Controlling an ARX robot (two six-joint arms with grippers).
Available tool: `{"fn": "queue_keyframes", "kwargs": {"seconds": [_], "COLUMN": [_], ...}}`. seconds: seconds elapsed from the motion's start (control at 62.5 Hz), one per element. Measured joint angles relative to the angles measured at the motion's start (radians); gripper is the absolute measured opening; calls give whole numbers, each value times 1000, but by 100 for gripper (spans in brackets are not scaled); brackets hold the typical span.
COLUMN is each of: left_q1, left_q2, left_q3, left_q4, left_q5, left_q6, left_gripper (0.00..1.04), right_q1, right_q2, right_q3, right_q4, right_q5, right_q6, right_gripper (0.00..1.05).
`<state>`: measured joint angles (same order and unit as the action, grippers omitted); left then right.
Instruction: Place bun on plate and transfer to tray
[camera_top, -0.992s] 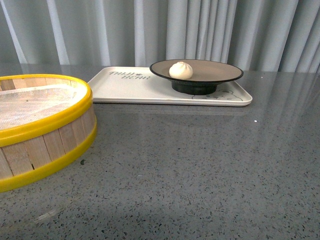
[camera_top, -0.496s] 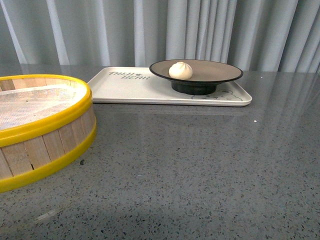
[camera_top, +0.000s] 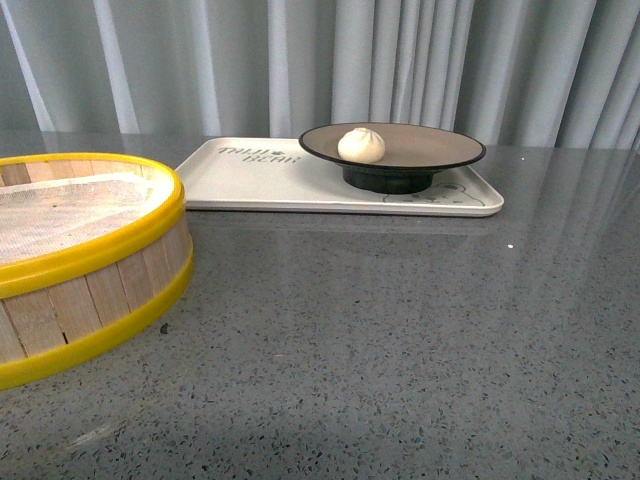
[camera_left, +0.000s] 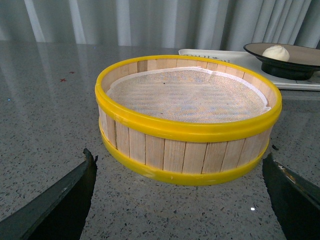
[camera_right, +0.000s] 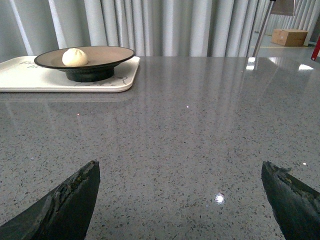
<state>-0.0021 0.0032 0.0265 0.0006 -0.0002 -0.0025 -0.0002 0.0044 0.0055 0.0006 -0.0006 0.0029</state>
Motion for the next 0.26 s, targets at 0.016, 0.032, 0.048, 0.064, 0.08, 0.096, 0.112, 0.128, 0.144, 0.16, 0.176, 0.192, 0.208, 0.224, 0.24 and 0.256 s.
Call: {"fn": "queue_keyframes", "kwargs": {"seconds": [0.016,0.032,0.048,0.064,0.08,0.096,0.112,0.128,0.144,0.16,0.176,0.192,0.208,0.224,0.24,0.256], "left_q1": [0,0,0,0,0,0,0,0,0,0,0,0,0,0,0,0], "left_q2": [0,0,0,0,0,0,0,0,0,0,0,0,0,0,0,0], "left_q3": [0,0,0,0,0,0,0,0,0,0,0,0,0,0,0,0], "left_q4": [0,0,0,0,0,0,0,0,0,0,0,0,0,0,0,0], "left_q5": [0,0,0,0,0,0,0,0,0,0,0,0,0,0,0,0], "left_q6": [0,0,0,0,0,0,0,0,0,0,0,0,0,0,0,0], "left_gripper": [98,98,98,98,98,98,98,98,98,98,98,98,98,98,98,98], "right_q1": [0,0,0,0,0,0,0,0,0,0,0,0,0,0,0,0], "right_q2": [0,0,0,0,0,0,0,0,0,0,0,0,0,0,0,0], "right_q3": [0,0,0,0,0,0,0,0,0,0,0,0,0,0,0,0], "right_q4": [0,0,0,0,0,0,0,0,0,0,0,0,0,0,0,0], "right_q5": [0,0,0,0,0,0,0,0,0,0,0,0,0,0,0,0], "right_q6": [0,0,0,0,0,0,0,0,0,0,0,0,0,0,0,0], "right_gripper": [96,96,96,96,96,96,96,96,96,96,96,96,96,96,96,96]}}
